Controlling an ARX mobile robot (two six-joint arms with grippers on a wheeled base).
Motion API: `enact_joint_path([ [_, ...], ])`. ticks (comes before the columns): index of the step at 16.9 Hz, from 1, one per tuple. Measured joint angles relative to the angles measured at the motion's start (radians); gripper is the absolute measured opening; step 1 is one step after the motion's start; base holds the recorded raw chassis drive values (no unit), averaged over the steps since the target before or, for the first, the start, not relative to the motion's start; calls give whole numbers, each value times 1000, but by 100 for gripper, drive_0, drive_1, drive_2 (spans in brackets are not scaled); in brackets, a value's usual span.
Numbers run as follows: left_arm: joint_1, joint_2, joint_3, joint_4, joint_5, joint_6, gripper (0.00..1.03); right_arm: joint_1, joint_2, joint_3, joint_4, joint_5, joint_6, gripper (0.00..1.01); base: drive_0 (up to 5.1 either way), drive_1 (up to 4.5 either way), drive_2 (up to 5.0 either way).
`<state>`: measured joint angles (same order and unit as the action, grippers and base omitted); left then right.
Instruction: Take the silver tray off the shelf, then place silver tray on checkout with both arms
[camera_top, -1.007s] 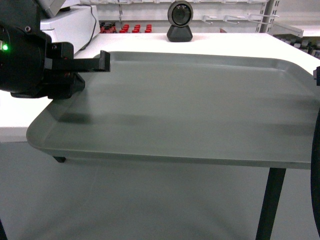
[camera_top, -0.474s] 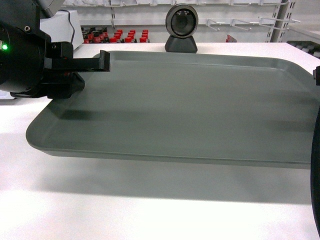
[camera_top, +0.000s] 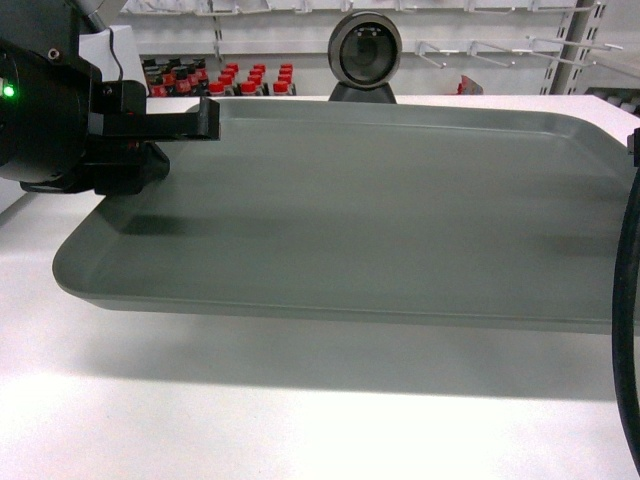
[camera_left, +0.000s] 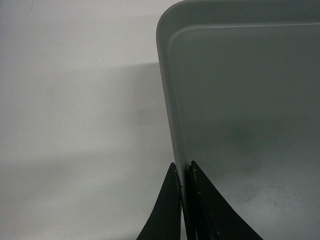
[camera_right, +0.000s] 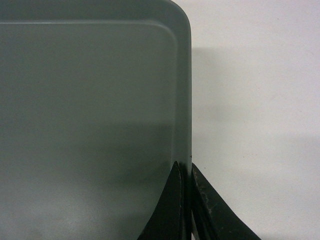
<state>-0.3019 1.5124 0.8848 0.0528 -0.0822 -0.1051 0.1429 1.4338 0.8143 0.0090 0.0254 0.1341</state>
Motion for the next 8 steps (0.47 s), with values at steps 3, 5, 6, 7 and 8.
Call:
enact_joint_path([
  [3, 0, 0, 0, -2, 0, 0, 3, 0, 0, 0, -1, 0, 0, 3, 0, 0, 0],
  [5, 0, 0, 0, -3, 0, 0, 3, 0, 0, 0, -1, 0, 0, 3, 0, 0, 0],
  [6, 0, 0, 0, -3, 0, 0, 3, 0, 0, 0, -1, 0, 0, 3, 0, 0, 0],
  [7, 0, 0, 0, -3, 0, 0, 3, 0, 0, 0, -1, 0, 0, 3, 0, 0, 0],
  [8, -3, 1, -5, 27, -21, 8, 3, 0, 0, 0, -1, -1, 0, 3, 0, 0, 0],
])
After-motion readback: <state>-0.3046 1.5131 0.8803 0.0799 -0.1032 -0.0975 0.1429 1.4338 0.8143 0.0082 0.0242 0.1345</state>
